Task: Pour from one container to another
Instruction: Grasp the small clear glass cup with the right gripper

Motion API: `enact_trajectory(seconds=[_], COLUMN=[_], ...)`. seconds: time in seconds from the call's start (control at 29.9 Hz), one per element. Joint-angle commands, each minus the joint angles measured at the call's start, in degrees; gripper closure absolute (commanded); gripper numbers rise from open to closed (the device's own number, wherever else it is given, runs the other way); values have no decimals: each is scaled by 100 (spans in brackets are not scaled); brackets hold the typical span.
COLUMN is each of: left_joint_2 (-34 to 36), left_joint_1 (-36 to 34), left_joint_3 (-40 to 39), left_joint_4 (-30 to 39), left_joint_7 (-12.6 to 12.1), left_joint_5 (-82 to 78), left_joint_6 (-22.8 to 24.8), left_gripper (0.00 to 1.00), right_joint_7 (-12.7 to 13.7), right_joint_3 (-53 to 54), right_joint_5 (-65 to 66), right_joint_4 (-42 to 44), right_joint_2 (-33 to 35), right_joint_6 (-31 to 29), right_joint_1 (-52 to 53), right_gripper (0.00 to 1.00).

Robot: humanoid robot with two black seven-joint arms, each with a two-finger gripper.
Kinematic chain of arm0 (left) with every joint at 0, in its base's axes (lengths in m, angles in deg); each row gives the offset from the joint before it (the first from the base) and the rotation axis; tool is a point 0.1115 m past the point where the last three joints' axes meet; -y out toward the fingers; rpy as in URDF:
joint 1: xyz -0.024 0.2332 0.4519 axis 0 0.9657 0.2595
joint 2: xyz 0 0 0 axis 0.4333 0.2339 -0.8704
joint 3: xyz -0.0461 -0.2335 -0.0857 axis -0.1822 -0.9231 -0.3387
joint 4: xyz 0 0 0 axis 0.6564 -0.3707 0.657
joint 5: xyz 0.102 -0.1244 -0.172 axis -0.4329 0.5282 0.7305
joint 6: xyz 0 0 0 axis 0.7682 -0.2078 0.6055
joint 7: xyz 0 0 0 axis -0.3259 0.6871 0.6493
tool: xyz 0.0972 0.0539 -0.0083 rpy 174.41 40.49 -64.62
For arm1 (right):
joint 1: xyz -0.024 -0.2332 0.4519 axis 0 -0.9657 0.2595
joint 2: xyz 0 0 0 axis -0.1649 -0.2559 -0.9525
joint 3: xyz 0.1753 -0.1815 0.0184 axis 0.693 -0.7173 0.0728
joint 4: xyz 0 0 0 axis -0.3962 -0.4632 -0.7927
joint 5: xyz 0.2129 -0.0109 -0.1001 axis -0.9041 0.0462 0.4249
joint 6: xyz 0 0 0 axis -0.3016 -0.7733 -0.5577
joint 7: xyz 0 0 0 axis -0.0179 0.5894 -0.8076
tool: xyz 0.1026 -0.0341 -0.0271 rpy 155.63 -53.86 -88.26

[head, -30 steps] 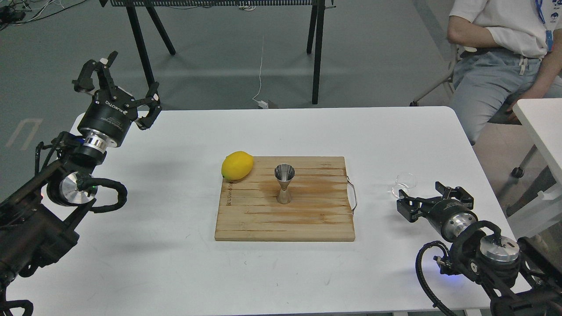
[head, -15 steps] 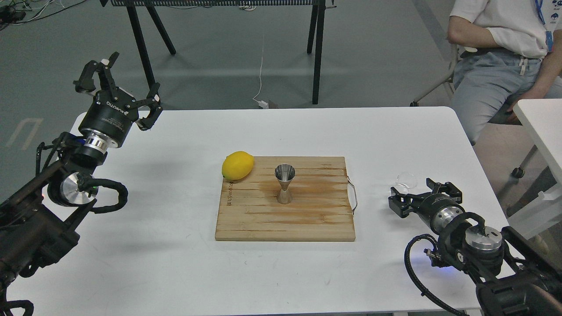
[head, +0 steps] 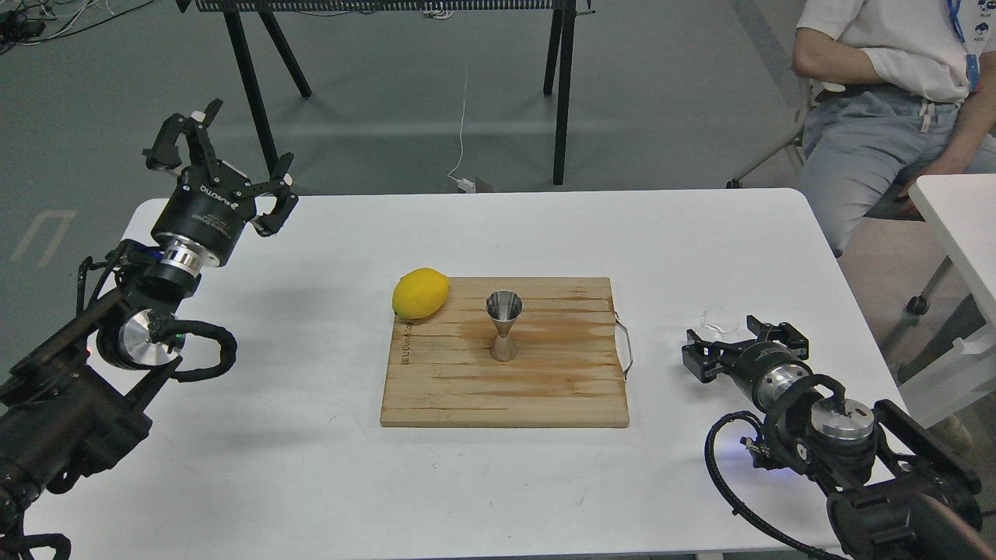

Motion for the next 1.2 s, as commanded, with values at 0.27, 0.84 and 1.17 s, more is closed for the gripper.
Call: enact_trajectory(seconds=[0.27, 0.84, 1.17], left_joint_2=[-10, 8, 8], left_joint_1=[2, -7, -7], left_joint_3=[1, -8, 1], left_joint_4=[-3, -3, 6], left_joint_7=[0, 0, 0], left_joint_5=[-4, -4, -4], left_joint_6=[0, 0, 0], left_gripper=[0, 0, 0], right_joint_7=[26, 96, 96], right_joint_3=[-9, 0, 0], right_joint_5=[87, 219, 219], right_joint_4=[412, 562, 597], right_joint_2=[-210, -334, -316], right_joint_6=[-60, -51, -68], right_joint_1=[199, 340, 260], right_gripper=[14, 16, 15])
